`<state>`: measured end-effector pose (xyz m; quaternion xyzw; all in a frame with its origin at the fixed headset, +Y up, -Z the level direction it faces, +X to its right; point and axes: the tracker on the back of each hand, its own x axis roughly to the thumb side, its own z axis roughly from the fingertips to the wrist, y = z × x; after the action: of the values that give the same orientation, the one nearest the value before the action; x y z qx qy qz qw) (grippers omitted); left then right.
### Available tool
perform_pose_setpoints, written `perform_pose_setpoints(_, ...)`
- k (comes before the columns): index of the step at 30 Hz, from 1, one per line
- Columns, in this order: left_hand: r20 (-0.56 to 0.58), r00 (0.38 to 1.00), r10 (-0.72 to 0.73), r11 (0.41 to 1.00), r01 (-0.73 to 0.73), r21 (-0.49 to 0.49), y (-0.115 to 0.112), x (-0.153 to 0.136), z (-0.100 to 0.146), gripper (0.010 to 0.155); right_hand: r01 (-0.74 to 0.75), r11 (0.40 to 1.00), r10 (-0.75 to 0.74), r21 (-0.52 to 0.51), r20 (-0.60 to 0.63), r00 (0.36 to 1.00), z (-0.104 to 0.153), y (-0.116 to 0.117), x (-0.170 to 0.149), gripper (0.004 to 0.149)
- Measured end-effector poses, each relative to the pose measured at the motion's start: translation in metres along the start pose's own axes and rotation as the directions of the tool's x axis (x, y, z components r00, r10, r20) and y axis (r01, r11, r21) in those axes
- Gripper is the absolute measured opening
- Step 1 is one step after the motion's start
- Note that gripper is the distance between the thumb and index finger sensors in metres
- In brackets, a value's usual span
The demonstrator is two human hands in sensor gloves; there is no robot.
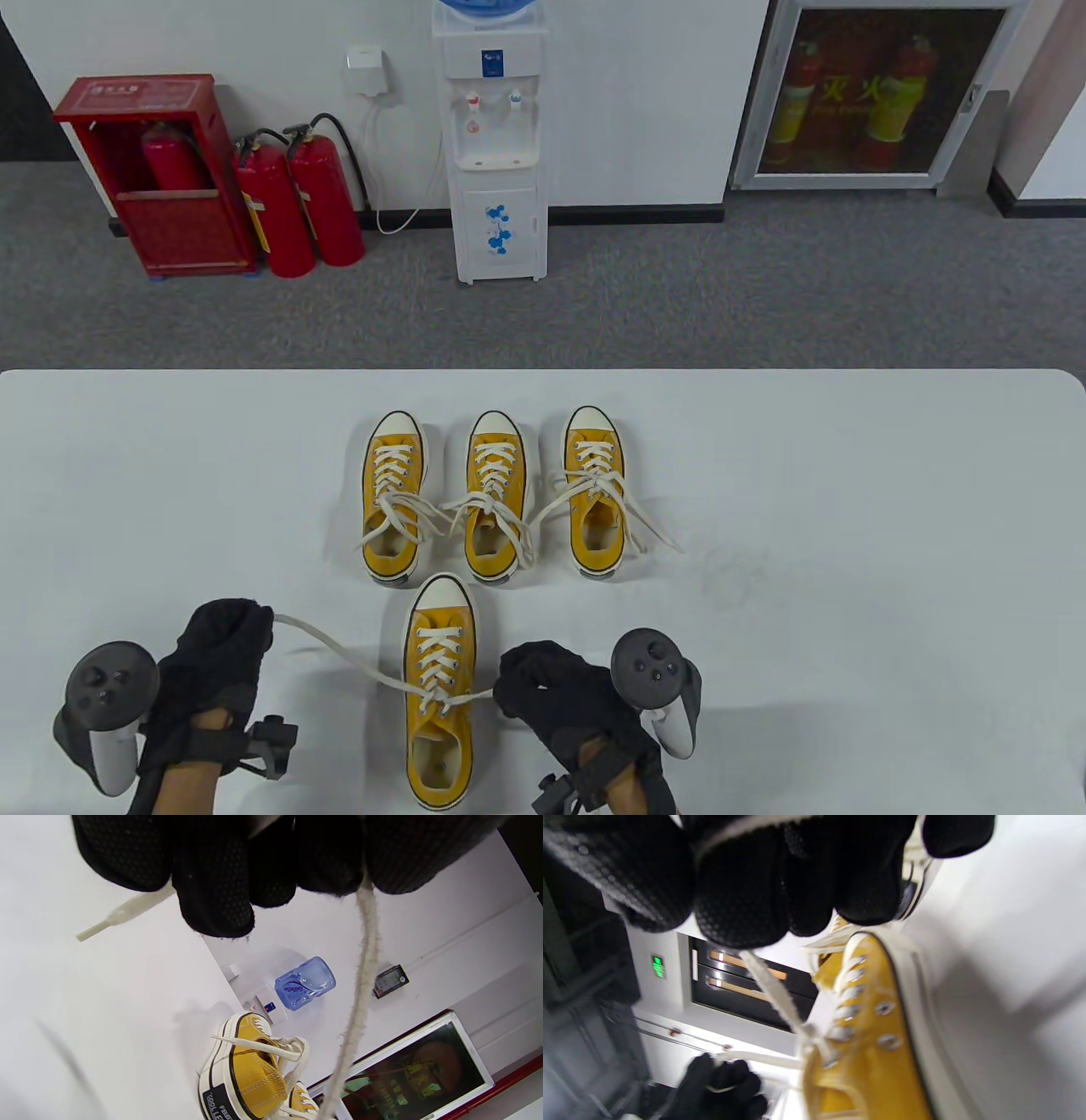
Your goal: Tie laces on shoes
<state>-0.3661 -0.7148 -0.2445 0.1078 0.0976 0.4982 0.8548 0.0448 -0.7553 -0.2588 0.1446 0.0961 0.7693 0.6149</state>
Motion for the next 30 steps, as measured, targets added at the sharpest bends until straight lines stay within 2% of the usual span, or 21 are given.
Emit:
perform_pose_setpoints(3,-0.005,0.999,0.041,0.999,-0.041,-0.006,-0.001,-0.001,0.0,0.037,0.096,0.994,-0.097,0.046,0.023,0.995,-0.001,0.008,0.0,0.043)
perform_pose_setpoints(6,-0.006,0.993,0.12,0.993,-0.12,-0.008,-0.001,-0.001,0.0,0.036,0.217,0.967,-0.224,0.133,0.039,0.974,-0.003,0.019,0.0,0.045)
perform_pose_setpoints(15,0.016,0.953,0.302,0.95,-0.3,-0.09,-0.01,0.006,0.001,0.031,0.355,0.889,-0.374,0.29,0.01,0.927,-0.006,0.036,0.001,0.048)
perform_pose_setpoints(20,0.029,0.951,0.307,0.947,-0.302,-0.114,-0.01,0.015,0.005,0.032,0.394,0.876,-0.413,0.277,0.012,0.911,-0.006,0.035,0.002,0.051)
perform_pose_setpoints(30,0.06,0.887,0.458,0.867,-0.43,-0.253,-0.028,0.036,0.015,0.033,0.402,0.892,-0.413,0.21,0.014,0.91,-0.009,0.041,0.005,0.054)
